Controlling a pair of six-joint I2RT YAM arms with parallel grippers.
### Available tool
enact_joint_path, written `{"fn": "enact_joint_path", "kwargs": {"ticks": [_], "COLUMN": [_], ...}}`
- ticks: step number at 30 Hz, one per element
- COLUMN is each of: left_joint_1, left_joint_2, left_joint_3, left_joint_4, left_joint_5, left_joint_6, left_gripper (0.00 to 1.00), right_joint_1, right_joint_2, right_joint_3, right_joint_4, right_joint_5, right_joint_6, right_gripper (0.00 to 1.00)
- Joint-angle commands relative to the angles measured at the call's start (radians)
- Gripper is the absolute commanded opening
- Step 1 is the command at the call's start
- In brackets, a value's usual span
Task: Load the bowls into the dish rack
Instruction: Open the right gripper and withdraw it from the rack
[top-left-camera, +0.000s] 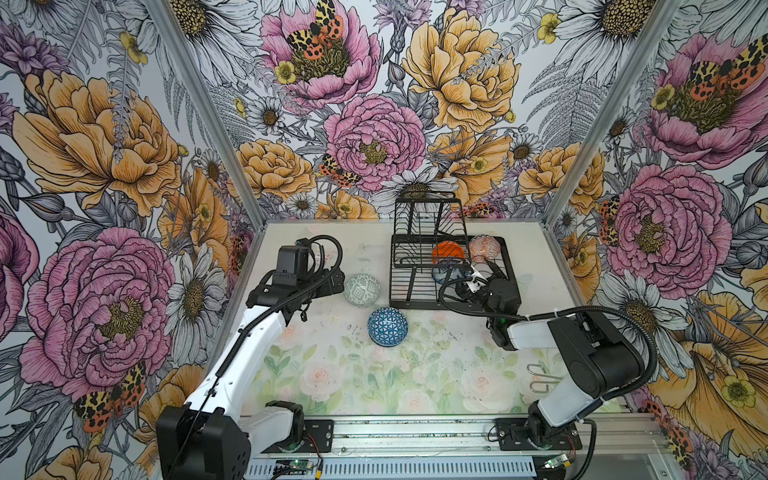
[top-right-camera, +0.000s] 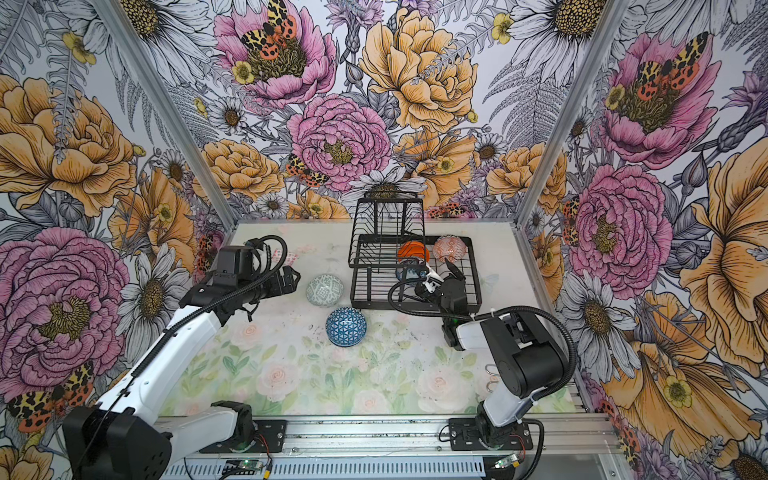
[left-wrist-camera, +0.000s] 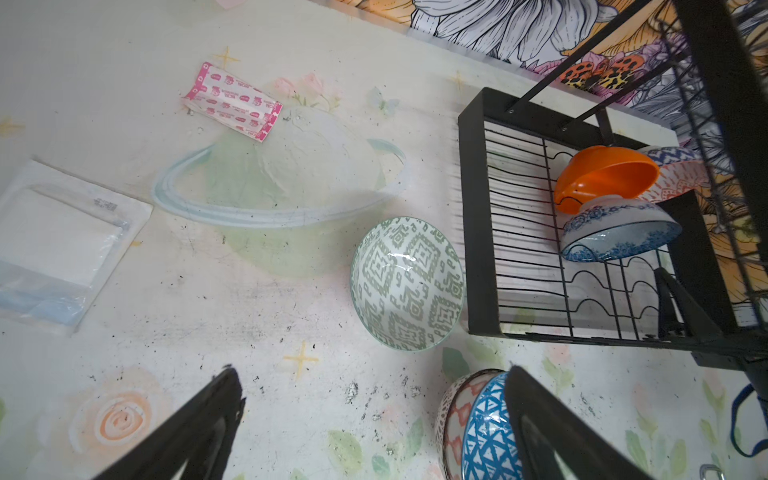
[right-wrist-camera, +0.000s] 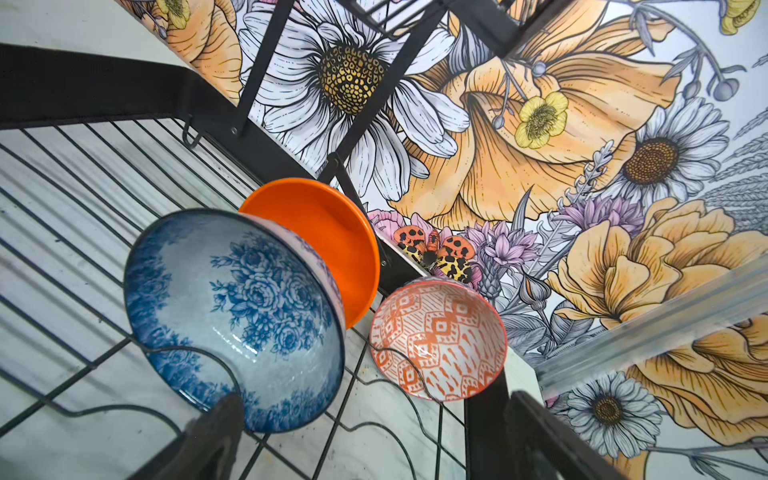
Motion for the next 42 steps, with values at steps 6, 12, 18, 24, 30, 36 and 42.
{"fn": "enact_joint_path", "kwargs": {"ticks": [6, 12, 18, 24, 30, 36, 42], "left_joint_1": [-0.012, -0.012, -0.011, -0.007, -0.004, 0.000, -0.001], "left_joint_2": [0.013, 0.017, 0.019, 0.028, 0.038, 0.073, 0.170], "left_joint_3": [-0.019, -0.019, -0.026, -0.028, -0.037, -0.035, -0.034], "left_joint_4": [0.032, 0.031, 0.031, 0.034, 0.050, 0.068, 0.103], "left_joint_5": [0.024, 0.021, 0.017, 0.018, 0.025, 0.032, 0.043], "left_joint_6": [0.001, -0.003, -0.002, 0.003, 0.004, 0.004, 0.003], "left_gripper": [0.99, 0.99, 0.99, 0.99, 0.99, 0.99, 0.99], "right_joint_1": [0.041, 0.045, 0.041, 0.022, 0.005, -0.013, -0.042], "right_joint_2": [0.062, 0.091, 0.126, 0.122, 0.052, -0.002, -0.095], "right_joint_3": [0.082, 0.151, 0.185, 0.169, 0.139, 0.123, 0.092], "right_joint_4": [-0.017, -0.034, -0.048, -0.024, -0.062, -0.141, -0.172], "right_joint_5": [0.306, 0.396, 0.460, 0.461, 0.396, 0.420, 0.494], "right_joint_6": [-0.018, -0.009, -0.026, -0.013, 0.059, 0.107, 0.169], "right_gripper": [0.99, 1.00, 0.99, 0.99, 1.00, 0.99, 0.99]}}
